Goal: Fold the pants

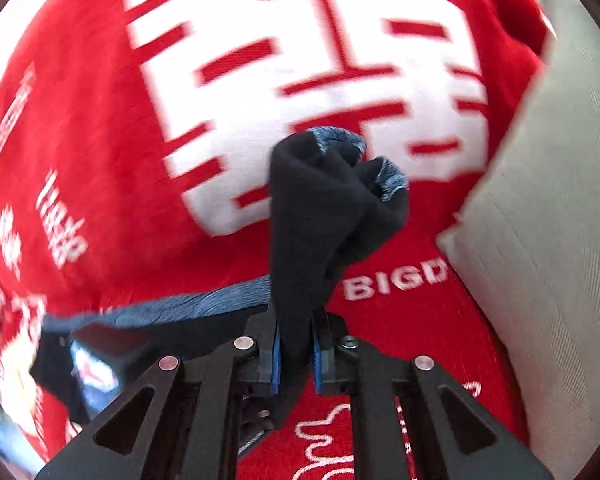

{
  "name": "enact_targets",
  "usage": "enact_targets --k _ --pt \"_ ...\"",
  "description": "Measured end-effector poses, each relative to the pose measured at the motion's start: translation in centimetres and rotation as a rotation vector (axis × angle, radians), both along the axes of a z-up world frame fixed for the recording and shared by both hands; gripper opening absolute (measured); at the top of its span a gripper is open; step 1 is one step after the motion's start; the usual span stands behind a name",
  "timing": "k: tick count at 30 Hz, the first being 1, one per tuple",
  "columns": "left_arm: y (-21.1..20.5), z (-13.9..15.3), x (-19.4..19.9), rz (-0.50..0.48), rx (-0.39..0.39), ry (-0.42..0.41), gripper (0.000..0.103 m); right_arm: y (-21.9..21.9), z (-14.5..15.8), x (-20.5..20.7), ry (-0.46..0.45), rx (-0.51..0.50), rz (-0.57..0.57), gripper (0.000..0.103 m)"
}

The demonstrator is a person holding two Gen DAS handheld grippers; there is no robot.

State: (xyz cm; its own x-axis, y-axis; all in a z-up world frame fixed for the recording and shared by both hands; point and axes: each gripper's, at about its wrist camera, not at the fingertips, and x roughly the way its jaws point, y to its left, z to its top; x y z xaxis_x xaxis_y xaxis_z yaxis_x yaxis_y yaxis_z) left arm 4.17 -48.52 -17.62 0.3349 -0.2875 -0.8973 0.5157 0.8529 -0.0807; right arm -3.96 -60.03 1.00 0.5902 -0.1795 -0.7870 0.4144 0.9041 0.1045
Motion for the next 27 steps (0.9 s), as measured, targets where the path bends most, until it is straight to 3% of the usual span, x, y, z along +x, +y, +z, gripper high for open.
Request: enact_targets --k 4,7,13,16,20,22,24,27 --pt "3.1 2.2 2.0 0.010 -0.043 0.123 0.083 3.4 0.9 1.5 0.017 -0.073 0.091 0.012" --pt "8.2 4.7 3.8 0.090 -0.076 0.112 0.083 6.1 1.6 2.2 0.040 -0.132 0.160 0.012" --pt "19.9 6.7 7.8 0.202 -0.001 0.085 0.083 14.3 -0.5 5.3 0.118 -0.280 0.340 0.012" --pt "25.2 5.8 9.2 0.256 0.063 0.089 0.083 19.9 -3.7 6.6 0.190 -0.367 0.464 0.012" --pt "30.2 4.2 8.7 0.314 0.103 0.128 0.083 26.2 -10.4 7.1 0.329 -0.479 0.616 0.013" --pt "31.8 3.5 8.6 0.324 0.101 0.162 0.083 28.5 -14.0 6.2 0.402 -0.589 0.686 0.017" --pt "32.8 3.1 8.1 0.313 0.099 0.178 0.083 29.7 -15.4 4.8 0.404 -0.717 0.732 0.020" --pt "33.4 2.9 7.8 0.296 0.092 0.196 0.083 30.0 -15.1 3.7 0.405 -0.769 0.764 0.023"
